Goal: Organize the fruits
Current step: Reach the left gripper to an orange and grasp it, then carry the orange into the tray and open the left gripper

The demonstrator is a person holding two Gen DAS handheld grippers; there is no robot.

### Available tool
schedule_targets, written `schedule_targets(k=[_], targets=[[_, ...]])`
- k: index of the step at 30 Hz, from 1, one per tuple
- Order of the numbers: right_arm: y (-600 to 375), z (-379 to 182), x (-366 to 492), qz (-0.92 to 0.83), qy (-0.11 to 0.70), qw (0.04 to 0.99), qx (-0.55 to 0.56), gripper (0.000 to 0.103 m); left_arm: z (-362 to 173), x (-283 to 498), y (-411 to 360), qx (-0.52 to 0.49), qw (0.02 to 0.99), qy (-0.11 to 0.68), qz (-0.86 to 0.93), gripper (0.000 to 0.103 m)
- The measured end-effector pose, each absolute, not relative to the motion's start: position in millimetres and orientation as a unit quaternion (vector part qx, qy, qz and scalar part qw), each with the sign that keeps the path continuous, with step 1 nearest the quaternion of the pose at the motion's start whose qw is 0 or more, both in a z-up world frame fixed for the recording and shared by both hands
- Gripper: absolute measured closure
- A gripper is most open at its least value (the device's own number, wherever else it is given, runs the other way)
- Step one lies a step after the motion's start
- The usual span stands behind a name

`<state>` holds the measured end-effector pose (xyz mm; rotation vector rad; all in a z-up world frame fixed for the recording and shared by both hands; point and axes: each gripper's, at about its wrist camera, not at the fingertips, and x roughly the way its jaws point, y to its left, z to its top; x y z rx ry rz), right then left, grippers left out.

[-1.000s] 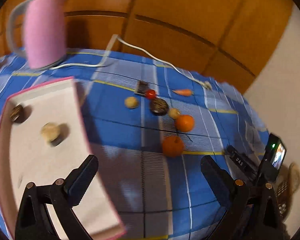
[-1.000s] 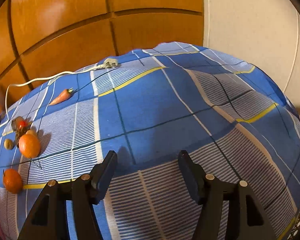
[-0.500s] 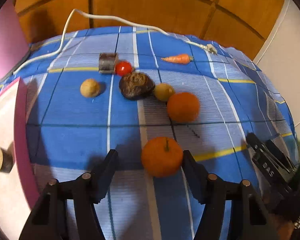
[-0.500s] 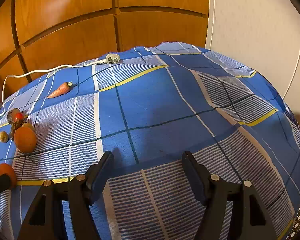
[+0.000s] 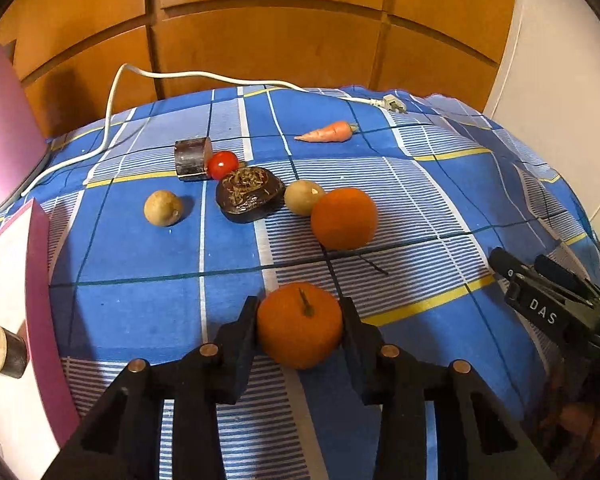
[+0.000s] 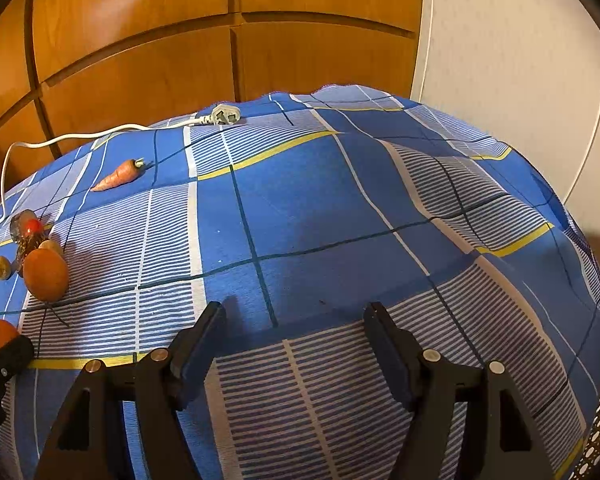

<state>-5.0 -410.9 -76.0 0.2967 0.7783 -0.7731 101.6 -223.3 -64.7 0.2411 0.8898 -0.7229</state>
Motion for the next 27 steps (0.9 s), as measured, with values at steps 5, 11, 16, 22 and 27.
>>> schedule_targets(k=[5,11,16,22,27], targets=[[-411,-76,-5,-0.366,0.368,0.843,0.141,0.03,-59,98,-208,0.084,0.831,0.43,-0.344,0.064],[-411,-76,-5,-0.366,0.368,0.843,0.141,0.03,-44,85,-178,0.034,0.831,0.433,-0.347,0.064],[-411,-76,-5,-0.366,0.368,0.843,0.141,0.03,-29,74,-153,0.007,0.837,0.424,-0.347,0.064],[-411,-76,-4,-0.366,0.369,0.843,0.139,0.03,-13,70,-112,-0.034,0.848,0.413,-0.33,0.064],[-412,-77,-4,-0.365,0.372,0.843,0.137,0.03,-8,71,-66,-0.069,0.863,0.408,-0.29,0.064]])
